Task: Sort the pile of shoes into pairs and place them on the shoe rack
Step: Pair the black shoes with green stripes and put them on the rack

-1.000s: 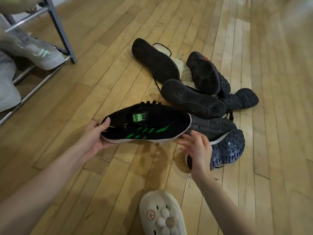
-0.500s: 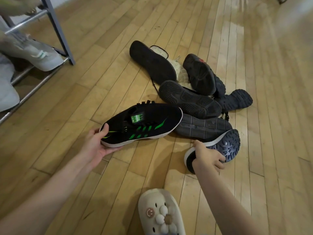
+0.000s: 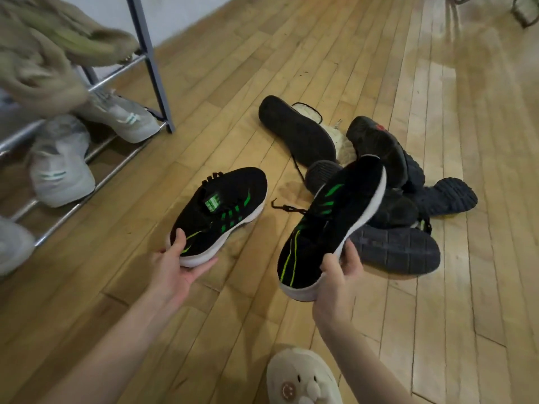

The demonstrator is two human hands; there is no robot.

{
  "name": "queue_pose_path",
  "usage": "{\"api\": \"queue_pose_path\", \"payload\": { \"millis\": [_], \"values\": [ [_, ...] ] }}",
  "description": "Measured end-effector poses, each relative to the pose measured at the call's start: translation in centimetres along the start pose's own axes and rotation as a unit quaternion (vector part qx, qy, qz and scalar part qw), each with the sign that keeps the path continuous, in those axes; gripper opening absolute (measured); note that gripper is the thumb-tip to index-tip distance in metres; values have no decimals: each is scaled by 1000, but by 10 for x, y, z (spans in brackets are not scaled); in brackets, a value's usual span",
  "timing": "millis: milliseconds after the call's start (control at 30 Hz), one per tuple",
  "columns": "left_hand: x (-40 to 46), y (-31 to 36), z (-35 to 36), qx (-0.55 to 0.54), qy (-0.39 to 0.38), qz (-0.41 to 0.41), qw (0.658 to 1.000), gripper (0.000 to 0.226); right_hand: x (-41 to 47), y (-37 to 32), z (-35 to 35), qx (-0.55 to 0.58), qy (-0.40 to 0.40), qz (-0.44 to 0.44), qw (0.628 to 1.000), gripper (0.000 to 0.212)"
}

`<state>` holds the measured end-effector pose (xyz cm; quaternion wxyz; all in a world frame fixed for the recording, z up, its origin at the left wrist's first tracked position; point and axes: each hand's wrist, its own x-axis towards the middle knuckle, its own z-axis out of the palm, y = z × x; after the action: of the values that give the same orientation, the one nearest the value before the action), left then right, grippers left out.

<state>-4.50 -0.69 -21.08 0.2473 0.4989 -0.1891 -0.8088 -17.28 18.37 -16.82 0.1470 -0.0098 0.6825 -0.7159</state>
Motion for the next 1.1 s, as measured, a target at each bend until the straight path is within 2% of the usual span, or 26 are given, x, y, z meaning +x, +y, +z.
{"api": "queue_pose_path", "payload": {
  "millis": [67,167,267,333,500,567,600,667,700,833,1000,1100],
  "values": [
    [-7,0,-6,13,9,-16,1000,50,3,4,9,-7,-62,17,998,53],
    [-16,5,-18,53,12,-62,997,35,-1,10,25,-7,-114,15,993,40],
    [-22,15,-27,153,3,-99,983,39,-10,18,35,-9,-119,29,992,32],
    [-26,20,-27,215,-12,-112,970,34,-13,23,37,-12,-116,40,992,24],
    [-32,28,-19,193,-36,-90,976,25,-13,21,35,-15,-114,43,992,7],
    [-36,31,-21,179,-42,-69,980,20,-8,17,36,-18,-124,34,992,28],
    [-38,34,-22,175,-43,-57,982,17,-5,15,38,-20,-127,27,991,29],
    [-41,41,-27,162,-39,-27,986,18,-2,9,41,-26,-137,13,990,19],
    [-43,46,-29,154,-33,-10,987,20,0,8,44,-28,-146,10,989,23],
    [-56,66,-39,121,-10,43,992,34,5,-7,67,-18,-168,23,985,64],
    [-92,96,-41,146,0,133,980,31,5,-44,114,1,-196,10,981,62],
    [-119,115,-36,153,1,177,972,44,-1,-77,141,46,-218,-8,975,64]
  ]
}}
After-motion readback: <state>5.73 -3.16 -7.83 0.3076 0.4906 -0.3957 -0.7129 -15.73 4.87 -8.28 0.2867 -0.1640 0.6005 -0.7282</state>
